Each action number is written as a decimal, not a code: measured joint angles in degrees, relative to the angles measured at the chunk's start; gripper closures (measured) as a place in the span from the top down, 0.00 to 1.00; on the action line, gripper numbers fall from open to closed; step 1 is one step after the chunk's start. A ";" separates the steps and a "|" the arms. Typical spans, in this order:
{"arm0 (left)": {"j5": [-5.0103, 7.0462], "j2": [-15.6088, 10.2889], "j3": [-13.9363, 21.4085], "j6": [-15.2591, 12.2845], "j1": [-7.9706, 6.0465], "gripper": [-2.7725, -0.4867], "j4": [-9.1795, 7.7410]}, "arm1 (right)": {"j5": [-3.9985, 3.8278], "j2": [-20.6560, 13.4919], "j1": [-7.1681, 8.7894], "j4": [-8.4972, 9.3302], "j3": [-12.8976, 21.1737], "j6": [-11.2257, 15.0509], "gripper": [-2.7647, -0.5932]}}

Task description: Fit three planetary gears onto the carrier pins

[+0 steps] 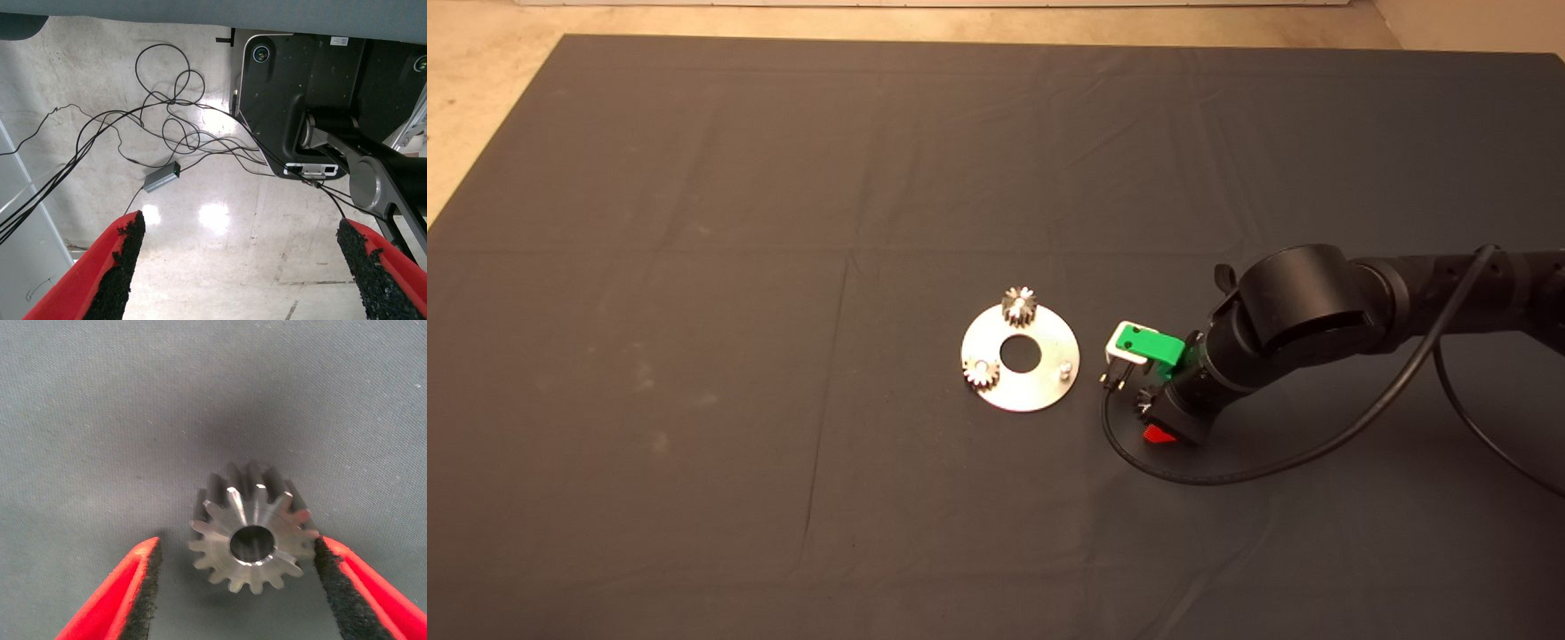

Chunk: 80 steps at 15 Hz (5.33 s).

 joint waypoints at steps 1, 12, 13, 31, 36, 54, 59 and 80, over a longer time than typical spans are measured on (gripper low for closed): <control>-0.01 -0.18 0.00 0.11 0.00 0.68 -0.02 | -0.05 -0.07 0.00 -0.02 -0.01 0.00 0.43; 0.00 -1.60 0.00 1.11 0.00 0.68 -0.13 | -0.27 -0.05 -0.02 -0.22 -0.10 0.01 0.23; -0.01 -1.76 0.00 1.49 0.00 0.68 -0.13 | -0.27 -0.02 -0.16 -0.42 -0.10 0.01 0.23; 0.02 -3.91 0.02 2.36 0.00 0.68 -0.84 | -0.62 -0.02 -0.93 -0.84 -0.06 0.63 0.09; 0.00 -4.11 0.02 2.57 0.00 0.68 -1.05 | -0.68 -0.02 -0.93 -0.85 0.13 0.82 0.09; 0.00 -4.27 0.02 2.97 0.00 0.68 -1.40 | -0.22 8.76 10.51 5.37 1.67 8.32 0.08; 0.00 -4.29 0.02 3.01 0.00 0.68 -1.43 | -0.27 10.94 11.90 8.22 0.32 9.07 0.08; 0.00 -4.43 0.02 3.17 0.00 0.68 -2.08 | -0.24 13.93 10.01 9.18 -5.99 8.70 0.08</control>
